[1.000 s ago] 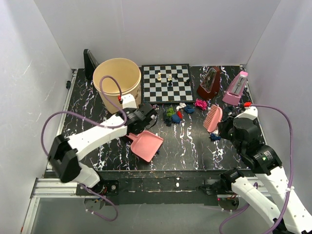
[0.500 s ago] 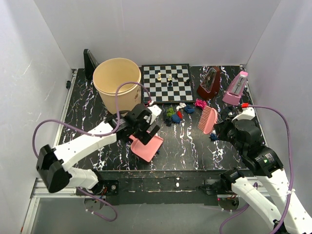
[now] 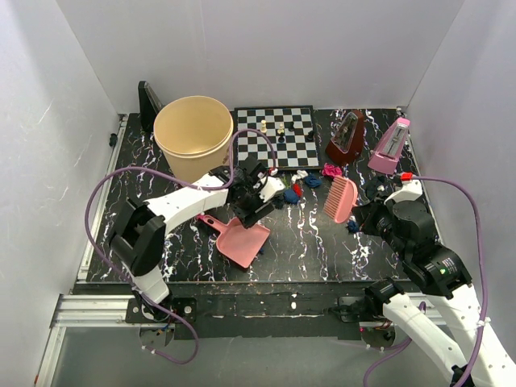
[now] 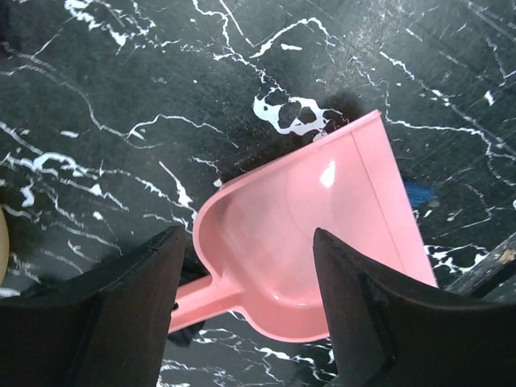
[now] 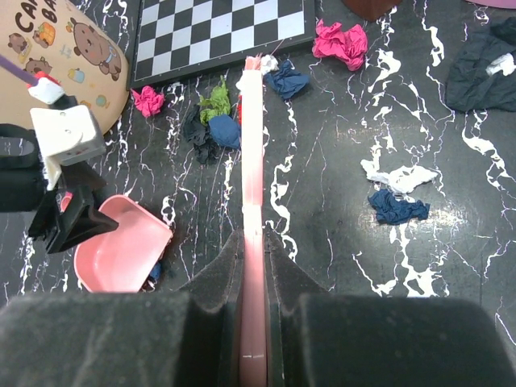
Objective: Sweep away the paper scraps from the table
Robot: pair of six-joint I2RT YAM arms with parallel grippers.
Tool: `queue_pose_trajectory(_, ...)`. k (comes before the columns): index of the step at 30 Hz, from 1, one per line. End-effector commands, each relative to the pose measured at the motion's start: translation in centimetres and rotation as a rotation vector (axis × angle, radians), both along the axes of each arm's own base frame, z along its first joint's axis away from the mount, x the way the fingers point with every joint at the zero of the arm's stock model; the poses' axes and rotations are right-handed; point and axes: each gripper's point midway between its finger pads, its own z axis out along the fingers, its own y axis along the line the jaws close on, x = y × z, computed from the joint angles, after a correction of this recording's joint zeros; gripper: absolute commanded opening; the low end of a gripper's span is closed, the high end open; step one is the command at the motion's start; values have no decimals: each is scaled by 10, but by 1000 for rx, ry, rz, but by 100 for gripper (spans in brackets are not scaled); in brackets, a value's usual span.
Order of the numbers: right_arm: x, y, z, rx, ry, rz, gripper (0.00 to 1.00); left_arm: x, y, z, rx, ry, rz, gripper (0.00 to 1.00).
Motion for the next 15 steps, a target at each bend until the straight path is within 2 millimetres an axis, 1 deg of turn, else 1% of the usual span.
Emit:
queue_pose_trajectory(1, 3, 2, 17, 17, -60, 12, 1, 11, -21, 10, -108, 12, -124, 64)
queue_pose_trajectory(4, 4, 2, 17, 12, -57, 9, 1, 12, -25, 3, -107, 43, -166, 65)
queue_pose_trajectory(8, 4, 1, 19, 12, -56, 5, 1, 20, -27, -5, -118, 60, -205, 65)
queue_pose_trajectory(10, 5, 2, 19, 10, -54, 7, 1, 22, -30, -11, -134, 87, -220, 62)
queue_pose_trajectory(13, 5, 1, 18, 3, -51, 6, 1, 12, -31, -18, -134, 165, -276, 53)
queue_pose_trajectory(15, 6, 0, 18, 2, -50, -2, 1, 9, -25, -26, -102, 199, -275, 53)
